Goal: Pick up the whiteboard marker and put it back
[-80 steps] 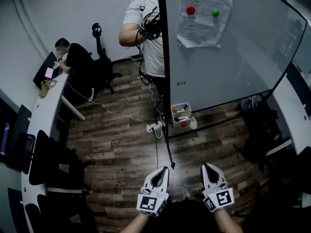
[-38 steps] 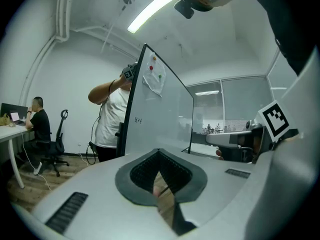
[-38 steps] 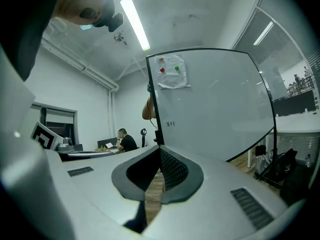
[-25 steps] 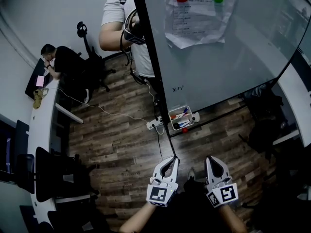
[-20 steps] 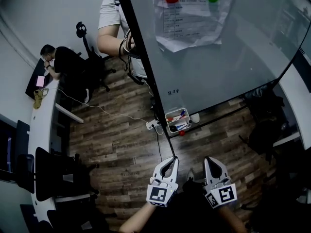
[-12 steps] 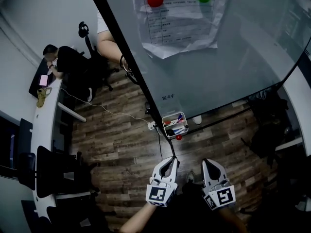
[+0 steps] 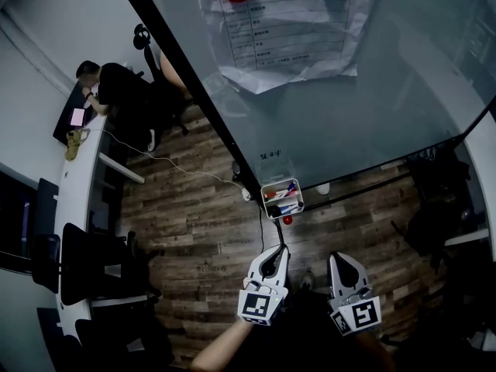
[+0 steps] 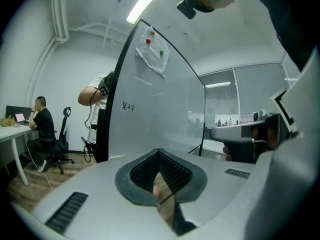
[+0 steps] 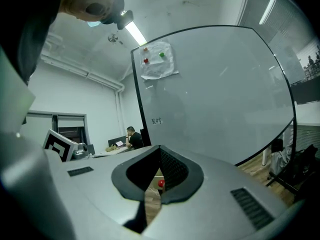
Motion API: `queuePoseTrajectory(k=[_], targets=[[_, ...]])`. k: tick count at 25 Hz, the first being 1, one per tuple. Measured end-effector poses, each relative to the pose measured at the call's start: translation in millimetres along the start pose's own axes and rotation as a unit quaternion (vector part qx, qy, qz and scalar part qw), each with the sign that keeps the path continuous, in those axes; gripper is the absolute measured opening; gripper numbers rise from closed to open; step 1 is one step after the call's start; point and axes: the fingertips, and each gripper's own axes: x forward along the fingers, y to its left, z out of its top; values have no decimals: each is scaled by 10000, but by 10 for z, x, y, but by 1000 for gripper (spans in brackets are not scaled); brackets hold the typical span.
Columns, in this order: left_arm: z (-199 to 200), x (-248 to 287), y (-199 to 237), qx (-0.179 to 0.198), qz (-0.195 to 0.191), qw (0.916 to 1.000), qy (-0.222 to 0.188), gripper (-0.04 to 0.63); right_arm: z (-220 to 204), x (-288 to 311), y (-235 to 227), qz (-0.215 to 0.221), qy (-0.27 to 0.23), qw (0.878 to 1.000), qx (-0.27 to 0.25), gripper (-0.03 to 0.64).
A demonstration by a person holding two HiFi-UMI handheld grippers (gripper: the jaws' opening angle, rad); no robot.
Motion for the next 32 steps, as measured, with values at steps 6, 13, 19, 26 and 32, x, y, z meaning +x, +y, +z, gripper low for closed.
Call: queuePoseTrajectory(k=[6,13,19,26,32], targets=[[-66,225,59,14,-134,9999,44,9,-5,129,-69,-129,8,9999,19,14],[-130,489,193,84,-262,9995,158,9,-23,348,-164,-224,105,9997,-53,14],[-200,621,271,55,-357,9990,258,9,-44,491,-221,-289,160,9994,31,14],[-290,775,282,31,-490,9980,392,11,-78,602,-308,-287,235,9993,83,14],[-361,859,272,3,-629,9966,525,21,-90,658,-385,-352,271,9990,70,14]])
